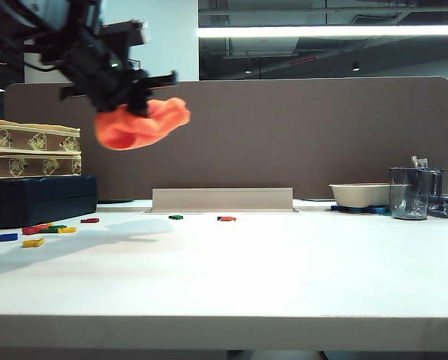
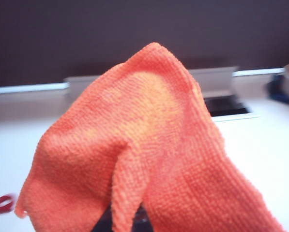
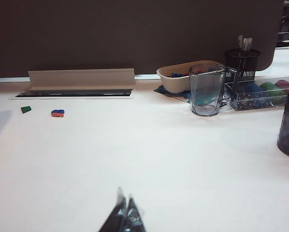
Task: Use an orange cloth to wipe the letter magnets on the table away for a distance.
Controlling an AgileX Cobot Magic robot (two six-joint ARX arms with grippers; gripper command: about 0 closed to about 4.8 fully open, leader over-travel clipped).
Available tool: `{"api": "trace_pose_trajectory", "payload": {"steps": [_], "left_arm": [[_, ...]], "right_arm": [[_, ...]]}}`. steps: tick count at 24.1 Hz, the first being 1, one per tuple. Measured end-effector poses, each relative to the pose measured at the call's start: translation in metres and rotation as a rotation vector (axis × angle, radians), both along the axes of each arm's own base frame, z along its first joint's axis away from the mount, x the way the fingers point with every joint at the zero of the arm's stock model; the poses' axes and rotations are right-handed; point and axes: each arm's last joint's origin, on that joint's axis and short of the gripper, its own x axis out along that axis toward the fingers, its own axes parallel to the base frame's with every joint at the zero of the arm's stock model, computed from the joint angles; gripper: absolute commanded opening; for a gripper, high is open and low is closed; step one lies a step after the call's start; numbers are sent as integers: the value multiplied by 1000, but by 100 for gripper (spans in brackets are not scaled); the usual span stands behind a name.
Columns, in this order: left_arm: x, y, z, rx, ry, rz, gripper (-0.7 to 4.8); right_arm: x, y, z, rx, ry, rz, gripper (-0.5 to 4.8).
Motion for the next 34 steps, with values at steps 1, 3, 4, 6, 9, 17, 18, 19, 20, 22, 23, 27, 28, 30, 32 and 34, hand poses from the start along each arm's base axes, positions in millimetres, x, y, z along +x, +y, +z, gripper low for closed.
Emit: {"api": "trace_pose_trajectory", "payload": {"steps": [1, 3, 4, 6, 9, 17, 18, 19, 20, 22, 23, 27, 28, 30, 32, 34], "left_arm": [[1, -6, 0, -2, -3, -14, -6], [3, -15, 0, -5, -11, -33, -6], [5, -18, -1, -6, -12, -40, -6], [8, -26, -5, -5, -5, -53, -6], [18, -41, -11, -3, 4, -74, -6], [60, -86, -30, -33, 10, -163, -6], [63, -91, -32, -38, 10, -184, -6], [65, -94, -32, -42, 8, -198, -6], [68, -99, -33, -47, 4, -219, -6], [76, -109, -37, -57, -4, -257, -6], [78, -114, -38, -60, -7, -272, -6], [91, -129, -54, -63, 2, -300, -6], [93, -132, -58, -62, 10, -306, -6], [98, -138, -65, -69, 26, -320, -6], [106, -146, -72, -90, 31, -332, -6], [110, -149, -78, -112, 50, -327, -6]], "right_arm": [[0, 0, 0, 0, 1, 1, -1], [0, 0, 0, 1, 0, 11, -1], [0, 0, 0, 0, 0, 16, -1], [0, 1, 0, 1, 0, 20, -1], [0, 1, 1, 0, -6, 20, -1], [0, 1, 1, 0, -9, 23, -1], [0, 1, 1, 1, -9, 23, -1], [0, 1, 1, 0, -9, 23, -1], [0, 1, 1, 0, -9, 23, -1], [0, 1, 1, 1, -8, 23, -1], [0, 1, 1, 0, -6, 23, -1], [0, 1, -1, 1, 8, 24, -1], [0, 1, -1, 0, 10, 24, -1], [0, 1, -1, 0, 9, 24, -1], [0, 1, -1, 0, 9, 25, -1], [0, 1, -1, 0, 10, 24, -1]]}}
